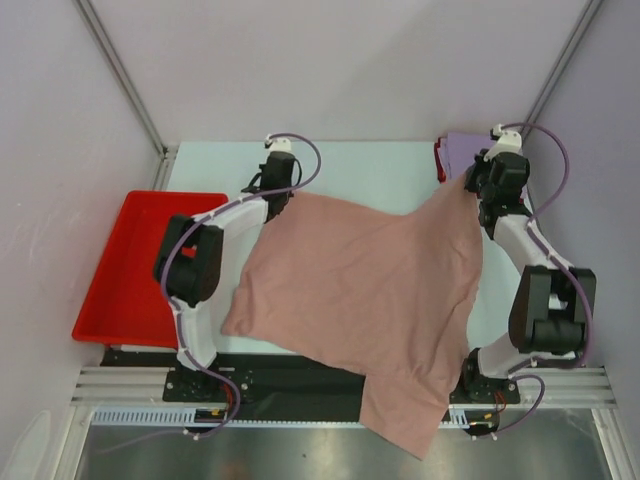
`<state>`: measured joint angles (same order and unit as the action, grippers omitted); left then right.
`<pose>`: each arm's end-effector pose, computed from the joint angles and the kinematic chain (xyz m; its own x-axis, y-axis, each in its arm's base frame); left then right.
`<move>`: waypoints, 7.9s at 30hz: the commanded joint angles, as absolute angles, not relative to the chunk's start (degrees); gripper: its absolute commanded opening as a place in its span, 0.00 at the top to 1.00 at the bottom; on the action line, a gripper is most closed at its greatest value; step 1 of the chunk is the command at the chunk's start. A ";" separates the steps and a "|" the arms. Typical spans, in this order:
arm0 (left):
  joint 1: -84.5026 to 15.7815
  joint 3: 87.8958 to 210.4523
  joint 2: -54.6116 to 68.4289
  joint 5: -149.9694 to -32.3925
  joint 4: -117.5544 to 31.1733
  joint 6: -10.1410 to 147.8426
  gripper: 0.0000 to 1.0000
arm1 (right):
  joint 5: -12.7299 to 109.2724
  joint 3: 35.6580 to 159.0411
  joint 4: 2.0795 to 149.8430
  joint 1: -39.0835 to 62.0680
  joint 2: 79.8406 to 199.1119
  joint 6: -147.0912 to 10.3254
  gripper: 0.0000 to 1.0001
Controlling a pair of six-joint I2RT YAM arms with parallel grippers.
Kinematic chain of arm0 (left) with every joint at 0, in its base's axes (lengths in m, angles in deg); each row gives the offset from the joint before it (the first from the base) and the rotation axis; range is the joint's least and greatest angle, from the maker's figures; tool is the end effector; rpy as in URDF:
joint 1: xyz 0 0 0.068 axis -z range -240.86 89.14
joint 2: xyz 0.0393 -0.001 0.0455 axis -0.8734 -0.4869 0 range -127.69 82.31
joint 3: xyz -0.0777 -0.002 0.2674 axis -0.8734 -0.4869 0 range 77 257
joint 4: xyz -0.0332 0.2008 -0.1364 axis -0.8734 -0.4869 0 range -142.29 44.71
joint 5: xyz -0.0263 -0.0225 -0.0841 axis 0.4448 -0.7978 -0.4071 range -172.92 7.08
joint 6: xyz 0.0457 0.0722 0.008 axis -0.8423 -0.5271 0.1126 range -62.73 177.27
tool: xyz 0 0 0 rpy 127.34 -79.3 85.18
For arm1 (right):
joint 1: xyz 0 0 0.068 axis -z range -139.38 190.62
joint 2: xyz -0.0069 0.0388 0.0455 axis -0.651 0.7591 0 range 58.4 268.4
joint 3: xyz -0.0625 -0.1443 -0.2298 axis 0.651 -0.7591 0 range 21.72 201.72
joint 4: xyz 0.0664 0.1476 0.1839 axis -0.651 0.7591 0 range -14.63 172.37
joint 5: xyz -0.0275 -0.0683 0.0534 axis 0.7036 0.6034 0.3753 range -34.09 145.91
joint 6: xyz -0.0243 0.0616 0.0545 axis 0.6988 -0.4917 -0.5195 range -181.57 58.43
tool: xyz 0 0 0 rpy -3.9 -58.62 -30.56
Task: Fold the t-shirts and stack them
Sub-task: Flatten the tshirt out, then fold the tshirt
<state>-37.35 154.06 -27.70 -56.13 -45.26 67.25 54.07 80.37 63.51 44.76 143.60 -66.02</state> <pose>0.4304 -0.1502 0.2167 -0.4925 0.0455 -0.8691 -0.0773 0.9924 0.0958 0.3715 -0.0245 0.2965 -0.2491 0.0959 -0.9637 0.0608 0.9947 0.0832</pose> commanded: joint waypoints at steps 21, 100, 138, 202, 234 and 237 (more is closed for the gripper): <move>-46.18 177.46 -42.40 -60.42 -42.39 66.15 1.00 | 49.49 118.39 58.38 44.75 173.44 -65.00 1.00; -49.35 154.00 -21.22 -64.81 -69.11 70.46 1.00 | 57.67 87.46 116.40 44.49 126.60 -76.59 1.00; -46.53 146.61 -17.19 -62.28 -68.94 72.48 0.66 | 53.90 79.10 127.48 46.24 125.90 -84.94 0.57; -47.15 177.19 -46.53 -69.91 -78.16 77.75 0.97 | 53.63 75.86 83.11 53.36 153.22 -108.95 1.00; -49.08 174.81 -39.67 -75.97 -74.29 76.78 0.95 | 50.29 86.92 95.67 58.29 156.73 -90.92 0.47; -49.69 176.32 -41.34 -77.46 -75.96 78.09 0.96 | 48.18 87.28 96.55 58.29 158.85 -91.54 0.47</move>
<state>-48.67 173.56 -42.76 -74.60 -75.47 76.80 51.90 85.50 94.96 58.01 156.48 -91.57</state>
